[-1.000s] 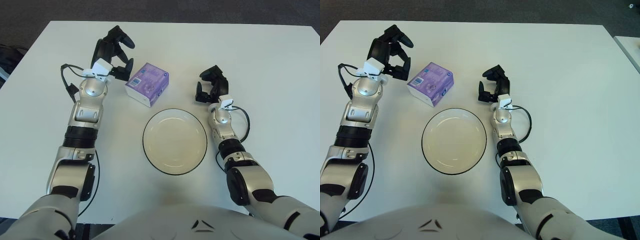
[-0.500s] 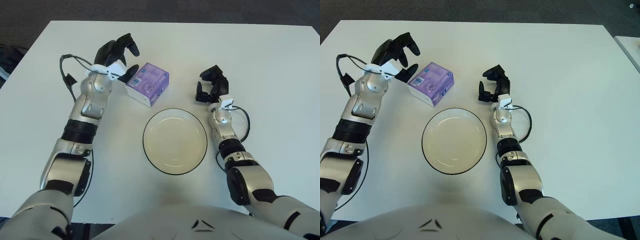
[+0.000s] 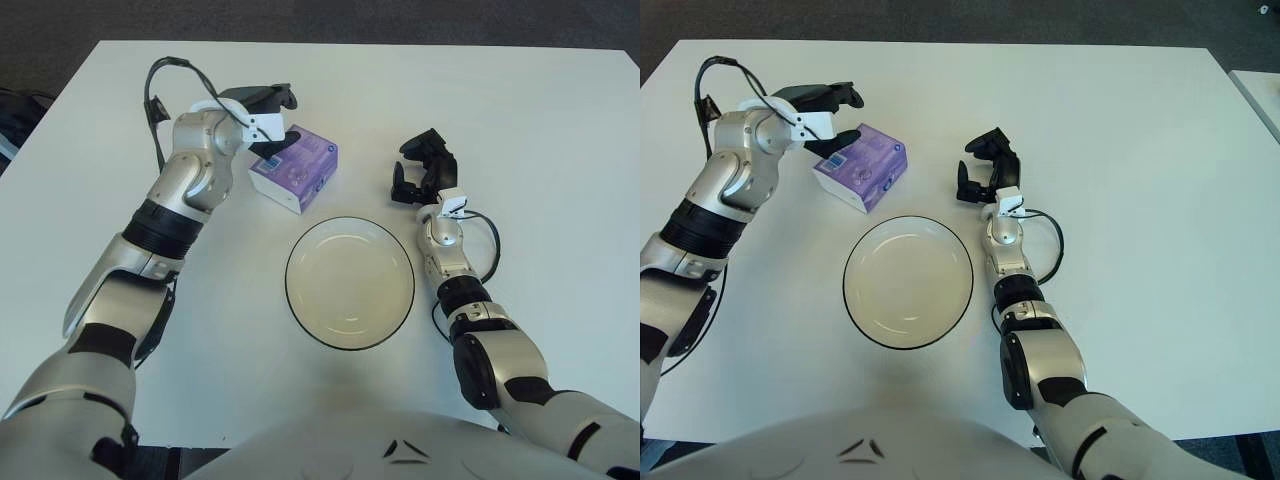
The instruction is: Put the tissue paper into the plate.
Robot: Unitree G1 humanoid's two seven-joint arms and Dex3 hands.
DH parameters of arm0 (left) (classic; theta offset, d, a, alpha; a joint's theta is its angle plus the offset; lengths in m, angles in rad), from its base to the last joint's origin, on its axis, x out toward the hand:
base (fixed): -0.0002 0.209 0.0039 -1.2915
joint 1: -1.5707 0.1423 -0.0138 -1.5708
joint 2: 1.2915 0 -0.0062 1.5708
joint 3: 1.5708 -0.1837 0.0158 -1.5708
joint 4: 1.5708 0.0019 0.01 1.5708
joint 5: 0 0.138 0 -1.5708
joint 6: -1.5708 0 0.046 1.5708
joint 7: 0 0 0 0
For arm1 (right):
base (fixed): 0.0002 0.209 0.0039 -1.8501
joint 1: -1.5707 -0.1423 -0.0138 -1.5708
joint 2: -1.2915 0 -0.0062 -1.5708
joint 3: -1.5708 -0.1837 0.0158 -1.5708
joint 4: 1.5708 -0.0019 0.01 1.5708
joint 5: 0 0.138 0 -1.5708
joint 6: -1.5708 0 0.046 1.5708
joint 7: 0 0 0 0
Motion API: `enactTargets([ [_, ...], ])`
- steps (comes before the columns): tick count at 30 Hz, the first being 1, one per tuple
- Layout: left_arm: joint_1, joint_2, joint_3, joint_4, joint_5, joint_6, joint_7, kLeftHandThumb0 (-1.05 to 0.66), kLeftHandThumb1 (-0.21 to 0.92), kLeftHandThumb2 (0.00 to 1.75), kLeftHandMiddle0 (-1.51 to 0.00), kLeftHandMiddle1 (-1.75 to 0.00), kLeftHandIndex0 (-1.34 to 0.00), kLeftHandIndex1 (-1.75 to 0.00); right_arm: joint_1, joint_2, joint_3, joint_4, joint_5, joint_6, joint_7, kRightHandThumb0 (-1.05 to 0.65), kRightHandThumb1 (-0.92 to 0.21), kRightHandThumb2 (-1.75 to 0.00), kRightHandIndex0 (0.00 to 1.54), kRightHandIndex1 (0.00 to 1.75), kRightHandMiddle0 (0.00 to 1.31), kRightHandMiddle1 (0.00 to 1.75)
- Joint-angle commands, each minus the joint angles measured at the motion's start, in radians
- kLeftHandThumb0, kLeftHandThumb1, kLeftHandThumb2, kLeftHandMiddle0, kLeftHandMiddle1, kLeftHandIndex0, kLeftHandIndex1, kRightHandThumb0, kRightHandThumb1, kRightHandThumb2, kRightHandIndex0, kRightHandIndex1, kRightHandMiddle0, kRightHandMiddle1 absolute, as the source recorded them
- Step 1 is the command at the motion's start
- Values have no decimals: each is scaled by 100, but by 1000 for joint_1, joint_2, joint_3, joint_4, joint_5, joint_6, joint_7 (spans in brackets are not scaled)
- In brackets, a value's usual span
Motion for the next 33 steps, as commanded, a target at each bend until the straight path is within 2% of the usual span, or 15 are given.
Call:
enactTargets([
  [1,-97,34,-114,19,120,-7,-189,-105,92,117,-43,-53,0,-1,248,3,-4,239,-6,144,-7,-1,-21,-137,71,175,58,152],
  [3,-109,34,-122,27,130,-21,-213,-105,92,119,-42,-37,0,0,247,5,-5,242,-5,146,-6,-2,-21,-137,71,175,58,152],
  [5,-122,29,-125,36,132,-30,-229,-105,92,120,-40,-28,0,0,245,5,-6,244,-4,147,-6,-2,-21,-137,71,175,58,152],
  [8,-144,21,-127,53,132,-39,-253,-105,92,121,-36,-20,0,0,242,7,-6,250,-5,147,-9,-2,-21,-137,71,175,58,152],
  [13,-184,2,-126,76,125,-45,-296,-105,92,118,-21,-9,0,0,233,10,-7,263,-6,156,-16,-2,-21,-138,71,175,58,152],
  [21,-262,-39,-82,70,33,-51,-384,-105,92,122,-7,-1,0,0,219,15,-5,284,-11,170,-29,-2,-21,-138,72,175,58,152],
  [27,-269,-24,-46,58,-36,-81,-402,-105,92,128,-1,0,0,0,210,18,1,295,-17,175,-41,-2,-21,-138,72,175,58,152],
  [30,-277,-14,-46,69,-54,-97,-418,-105,92,129,0,0,0,0,205,21,5,299,-19,176,-47,-1,-27,-136,58,175,53,167],
  [33,-289,-2,-53,93,-70,-123,-442,-105,92,130,0,0,0,0,200,24,6,304,-19,177,-50,-1,-29,-135,54,175,51,172],
])
